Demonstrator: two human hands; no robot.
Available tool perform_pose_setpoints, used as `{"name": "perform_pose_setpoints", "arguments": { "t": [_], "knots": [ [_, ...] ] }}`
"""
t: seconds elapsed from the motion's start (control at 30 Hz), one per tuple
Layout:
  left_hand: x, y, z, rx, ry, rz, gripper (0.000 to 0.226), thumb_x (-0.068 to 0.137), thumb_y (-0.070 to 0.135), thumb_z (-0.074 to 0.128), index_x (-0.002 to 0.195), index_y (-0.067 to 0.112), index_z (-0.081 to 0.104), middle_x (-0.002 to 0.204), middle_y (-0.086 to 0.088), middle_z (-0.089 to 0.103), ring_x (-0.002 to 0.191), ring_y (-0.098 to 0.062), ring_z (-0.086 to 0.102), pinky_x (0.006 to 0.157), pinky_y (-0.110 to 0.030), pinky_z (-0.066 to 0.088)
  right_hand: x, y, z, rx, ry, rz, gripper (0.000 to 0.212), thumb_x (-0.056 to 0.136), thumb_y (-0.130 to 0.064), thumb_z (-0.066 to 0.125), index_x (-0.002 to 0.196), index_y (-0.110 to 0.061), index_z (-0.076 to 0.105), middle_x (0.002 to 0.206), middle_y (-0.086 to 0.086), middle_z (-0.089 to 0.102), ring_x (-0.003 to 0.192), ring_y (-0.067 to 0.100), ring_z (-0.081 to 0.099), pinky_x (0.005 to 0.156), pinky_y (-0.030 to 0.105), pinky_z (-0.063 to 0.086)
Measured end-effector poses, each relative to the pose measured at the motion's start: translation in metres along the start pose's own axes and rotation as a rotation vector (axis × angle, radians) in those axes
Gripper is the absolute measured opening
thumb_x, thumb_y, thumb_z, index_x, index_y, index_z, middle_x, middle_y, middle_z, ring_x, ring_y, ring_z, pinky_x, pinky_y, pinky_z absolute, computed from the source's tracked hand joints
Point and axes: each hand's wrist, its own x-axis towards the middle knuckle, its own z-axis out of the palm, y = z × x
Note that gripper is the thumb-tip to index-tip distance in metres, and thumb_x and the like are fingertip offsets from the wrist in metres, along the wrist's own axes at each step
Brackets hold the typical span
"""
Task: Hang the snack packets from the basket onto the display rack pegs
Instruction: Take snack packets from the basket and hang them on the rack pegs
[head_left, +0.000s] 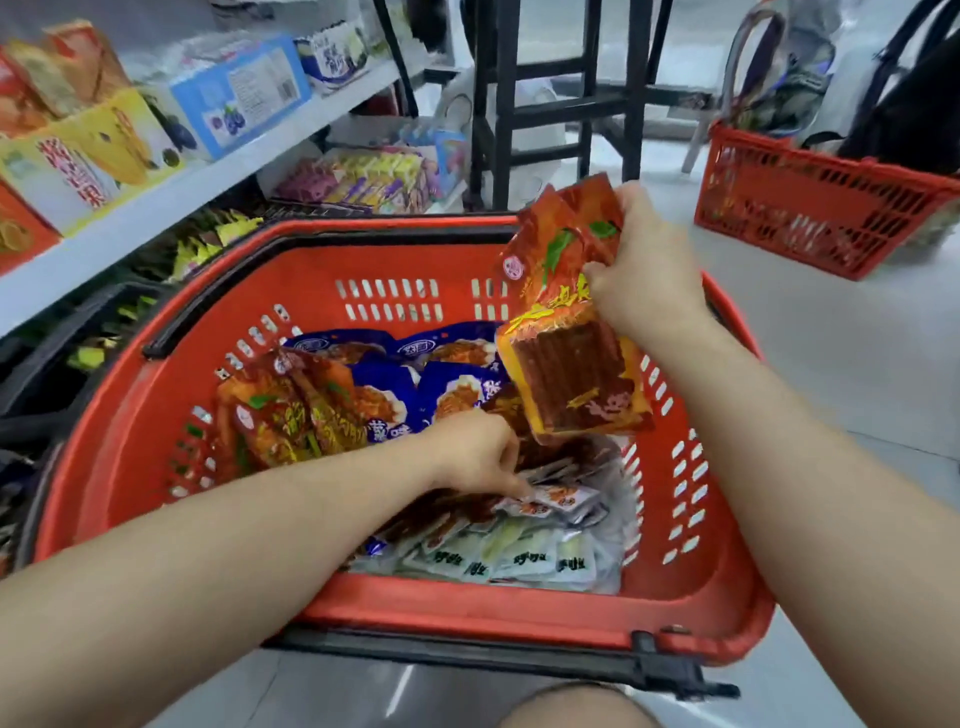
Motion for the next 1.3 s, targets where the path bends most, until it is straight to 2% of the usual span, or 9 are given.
{"name": "perform_pose_setpoints", "arguments": {
  "t": [0.1,0.23,0.43,0.57,0.7,0.87,1.07,1.2,1.3],
  "knots": [
    [0.003,0.005,0.027,0.261,-0.381,-0.004,0.082,0.076,0.062,0.069,0.14,0.02,0.041,0.122,-0.008,0.063,0.106,-0.03,0.06,0.079,-0.034,0.048,-0.002,0.002,0.0,-0.016,-0.002,-0.025,0.04,0.087,-0.007,0.062,0.121,-0.017,0.045,0.088,0.003,0.057,0.085,0.032,0.058,0.07,0.037,0.045],
    [0.003,0.016,0.041,0.636,-0.485,0.071,0.089,0.084,0.047,0.068,0.15,0.01,0.02,0.12,-0.01,0.053,0.084,-0.03,0.057,0.068,-0.038,0.052,-0.007,0.003,0.004,0.032,-0.055,-0.033,0.042,0.087,-0.01,0.067,0.122,-0.02,0.045,0.091,-0.003,0.055,0.08,0.022,0.053,0.07,0.03,0.041],
    [-0.006,-0.025,0.003,0.468,-0.198,-0.001,0.013,0.084,0.0,0.053,0.091,0.005,0.062,0.074,-0.008,0.055,0.075,-0.028,0.055,0.061,-0.036,0.048,-0.006,0.005,0.007,0.189,-0.185,0.066,0.05,0.088,-0.007,0.068,0.129,-0.019,0.041,0.111,-0.001,0.059,0.106,0.025,0.06,0.087,0.032,0.046],
    [-0.034,-0.066,-0.038,0.195,0.074,-0.077,0.039,0.084,-0.003,0.05,0.106,0.022,0.071,0.098,0.004,0.07,0.085,-0.017,0.062,0.075,-0.039,0.055,-0.006,0.0,0.006,0.167,-0.18,0.064,0.073,0.086,-0.008,0.071,0.146,-0.023,0.032,0.125,0.002,0.061,0.113,0.023,0.06,0.092,0.028,0.044],
    [-0.078,-0.091,-0.074,-0.182,0.432,-0.07,0.023,0.097,0.013,0.055,0.105,0.028,0.071,0.103,0.018,0.067,0.1,-0.005,0.06,0.089,-0.029,0.049,-0.013,-0.022,0.003,0.018,-0.164,-0.148,0.085,0.085,-0.012,0.072,0.15,-0.038,0.023,0.095,-0.009,0.059,0.075,0.007,0.056,0.074,0.025,0.043],
    [-0.114,-0.094,-0.101,-0.43,0.794,-0.049,0.022,0.096,0.014,0.056,0.095,0.033,0.066,0.083,0.034,0.06,0.08,0.02,0.054,0.07,0.001,0.036,-0.011,-0.046,-0.004,0.288,-0.093,-0.191,0.098,0.087,-0.009,0.07,0.152,-0.044,0.006,0.097,-0.013,0.067,0.077,0.009,0.068,0.082,0.029,0.056],
    [-0.151,-0.099,-0.136,-0.454,1.126,-0.18,0.016,0.088,0.022,0.069,0.076,0.032,0.067,0.062,0.029,0.062,0.055,0.015,0.054,0.056,-0.015,0.04,-0.006,-0.097,-0.019,-0.07,0.25,-0.558,0.04,0.076,-0.014,0.049,0.108,-0.025,0.07,0.081,-0.003,0.064,0.072,0.029,0.062,0.062,0.03,0.044],
    [-0.175,-0.086,-0.149,-0.113,1.486,-0.081,0.008,0.087,0.023,0.069,0.08,0.023,0.071,0.077,0.013,0.068,0.074,-0.002,0.059,0.069,-0.019,0.045,0.0,-0.114,-0.001,0.269,0.028,-0.144,0.028,0.087,0.001,0.055,0.082,-0.019,0.075,0.063,-0.013,0.064,0.051,0.006,0.055,0.053,0.019,0.043],
    [-0.163,-0.063,-0.132,0.214,1.43,0.125,0.011,0.087,0.017,0.067,0.087,0.007,0.072,0.082,-0.004,0.068,0.075,-0.019,0.061,0.069,-0.03,0.047,-0.006,-0.133,0.007,0.831,-0.186,0.168,0.031,0.092,0.003,0.05,0.083,-0.012,0.075,0.063,0.0,0.067,0.051,0.014,0.054,0.054,0.027,0.047]
  ]
}}
